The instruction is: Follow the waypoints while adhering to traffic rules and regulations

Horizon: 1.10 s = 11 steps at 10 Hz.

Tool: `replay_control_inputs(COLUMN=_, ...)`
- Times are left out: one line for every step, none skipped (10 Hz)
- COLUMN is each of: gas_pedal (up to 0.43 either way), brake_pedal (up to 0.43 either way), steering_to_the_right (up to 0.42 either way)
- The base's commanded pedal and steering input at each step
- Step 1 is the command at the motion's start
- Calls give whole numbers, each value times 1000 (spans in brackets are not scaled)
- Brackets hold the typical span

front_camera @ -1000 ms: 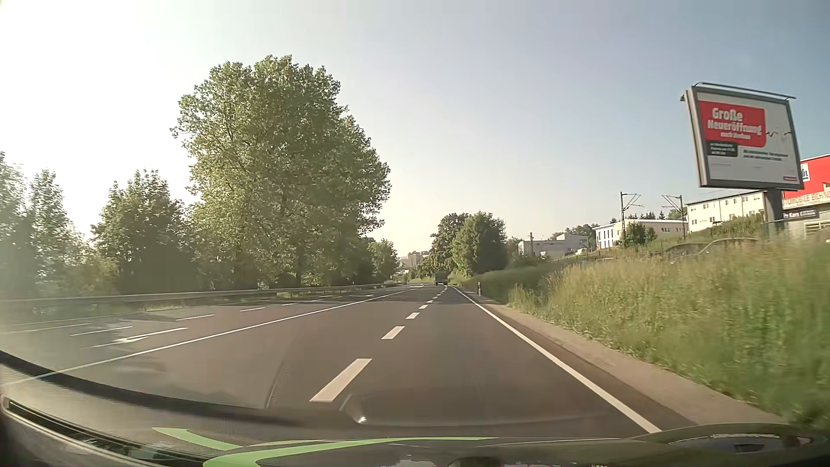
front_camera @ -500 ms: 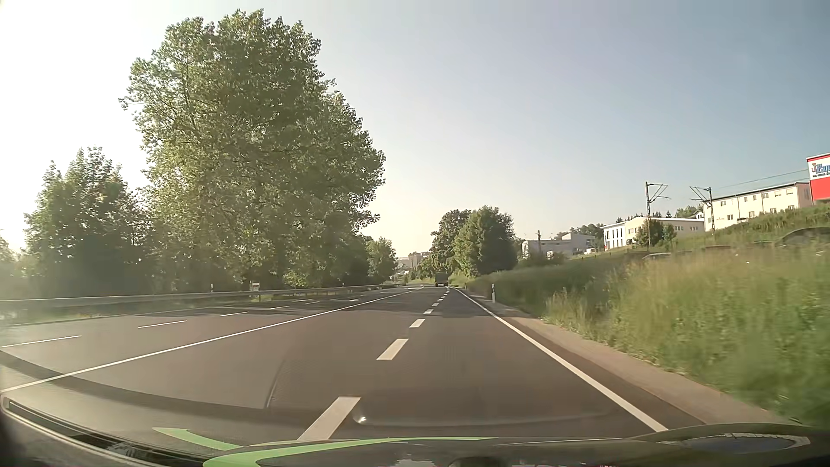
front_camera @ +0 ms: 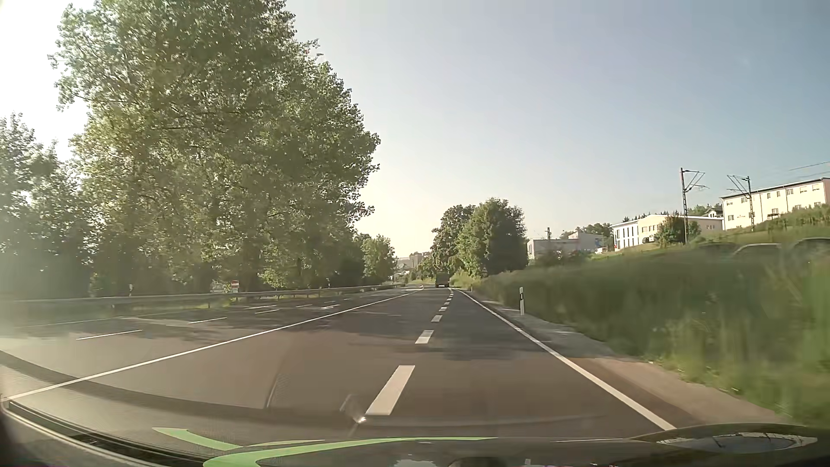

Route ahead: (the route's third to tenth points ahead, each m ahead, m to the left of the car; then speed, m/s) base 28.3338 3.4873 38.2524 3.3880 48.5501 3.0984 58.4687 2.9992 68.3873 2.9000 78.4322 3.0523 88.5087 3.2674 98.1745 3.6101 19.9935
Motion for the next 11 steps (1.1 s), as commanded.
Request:
replay_control_inputs(gas_pedal=512, brake_pedal=0, steering_to_the_right=-1)
replay_control_inputs(gas_pedal=500, brake_pedal=0, steering_to_the_right=-1)
replay_control_inputs(gas_pedal=488, brake_pedal=0, steering_to_the_right=-1)
replay_control_inputs(gas_pedal=461, brake_pedal=0, steering_to_the_right=0)
replay_control_inputs(gas_pedal=441, brake_pedal=0, steering_to_the_right=0)
replay_control_inputs(gas_pedal=390, brake_pedal=0, steering_to_the_right=0)
replay_control_inputs(gas_pedal=260, brake_pedal=0, steering_to_the_right=0)
replay_control_inputs(gas_pedal=177, brake_pedal=0, steering_to_the_right=0)
replay_control_inputs(gas_pedal=87, brake_pedal=0, steering_to_the_right=0)
replay_control_inputs(gas_pedal=79, brake_pedal=0, steering_to_the_right=0)
replay_control_inputs(gas_pedal=79, brake_pedal=0, steering_to_the_right=0)
